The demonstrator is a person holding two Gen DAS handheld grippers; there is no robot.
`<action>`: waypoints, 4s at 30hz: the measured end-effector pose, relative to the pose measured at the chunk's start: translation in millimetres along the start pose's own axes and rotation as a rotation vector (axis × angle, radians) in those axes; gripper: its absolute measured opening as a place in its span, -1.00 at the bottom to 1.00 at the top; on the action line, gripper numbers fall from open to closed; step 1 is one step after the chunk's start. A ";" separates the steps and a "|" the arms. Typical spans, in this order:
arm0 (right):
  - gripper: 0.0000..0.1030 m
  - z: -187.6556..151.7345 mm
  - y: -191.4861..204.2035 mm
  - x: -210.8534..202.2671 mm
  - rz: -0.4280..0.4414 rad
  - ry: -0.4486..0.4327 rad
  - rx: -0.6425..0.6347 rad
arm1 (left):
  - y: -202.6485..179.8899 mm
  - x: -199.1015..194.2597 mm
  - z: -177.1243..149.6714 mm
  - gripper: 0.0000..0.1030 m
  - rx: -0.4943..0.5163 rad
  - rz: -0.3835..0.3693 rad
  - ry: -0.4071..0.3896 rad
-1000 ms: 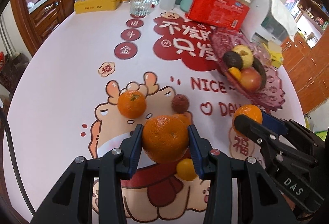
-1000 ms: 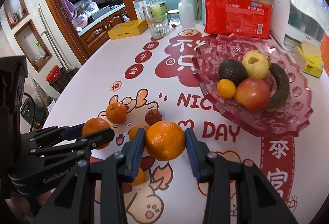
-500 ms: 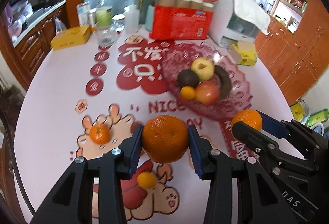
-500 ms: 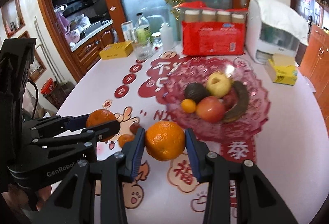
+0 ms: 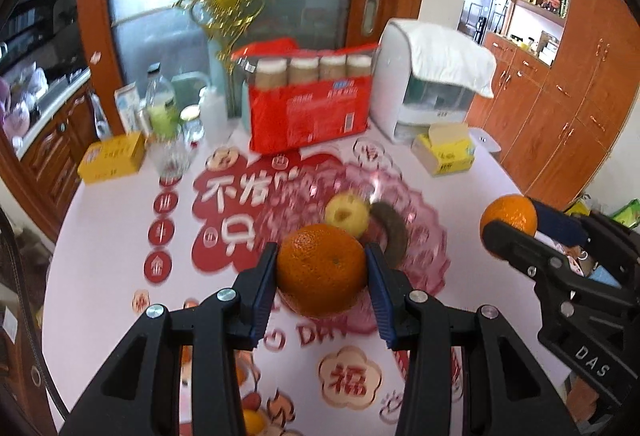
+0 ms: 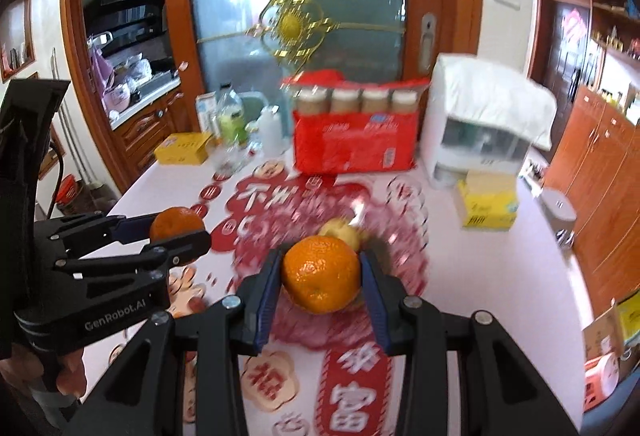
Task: Organize fruits
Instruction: 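Carry both tangerines over the pink bowl with both tools, then open the left tool to drop its tangerine into the bowl while the right tool holds its tangerine, then withdraw the left tool while the right tool carries its tangerine away from the bowl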
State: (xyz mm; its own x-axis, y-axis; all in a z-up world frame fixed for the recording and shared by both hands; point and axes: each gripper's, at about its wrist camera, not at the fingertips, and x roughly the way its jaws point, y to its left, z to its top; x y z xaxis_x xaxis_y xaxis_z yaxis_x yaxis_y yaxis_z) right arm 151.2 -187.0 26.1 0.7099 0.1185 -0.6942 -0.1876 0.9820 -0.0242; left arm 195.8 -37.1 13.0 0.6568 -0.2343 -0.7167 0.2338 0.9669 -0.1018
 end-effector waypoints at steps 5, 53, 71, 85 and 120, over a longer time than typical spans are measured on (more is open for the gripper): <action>-0.23 27.2 -25.5 9.2 -0.027 -0.043 0.006 | -14.9 13.7 31.2 -0.20 0.014 0.027 -0.038; -0.20 -26.8 -69.3 188.2 0.045 0.275 0.121 | -17.2 194.1 15.0 0.27 -0.012 0.183 0.220; -0.20 -33.2 -72.0 167.5 0.044 0.277 0.163 | -11.5 157.9 11.2 0.76 -0.019 0.218 0.190; -0.20 -37.5 -59.9 118.8 0.018 0.241 0.165 | -13.0 103.6 4.8 0.77 -0.002 0.203 0.148; -0.20 -35.4 74.9 11.4 0.084 0.119 0.088 | 111.3 -69.9 -48.4 0.77 -0.046 0.295 0.039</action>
State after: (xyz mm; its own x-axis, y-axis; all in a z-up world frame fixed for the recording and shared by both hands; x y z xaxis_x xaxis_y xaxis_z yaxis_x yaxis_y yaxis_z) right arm 121.3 -117.3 -9.1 0.6082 0.1875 -0.7714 -0.1789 0.9791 0.0969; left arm 141.2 91.7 18.4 0.6635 0.0611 -0.7457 0.0029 0.9964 0.0842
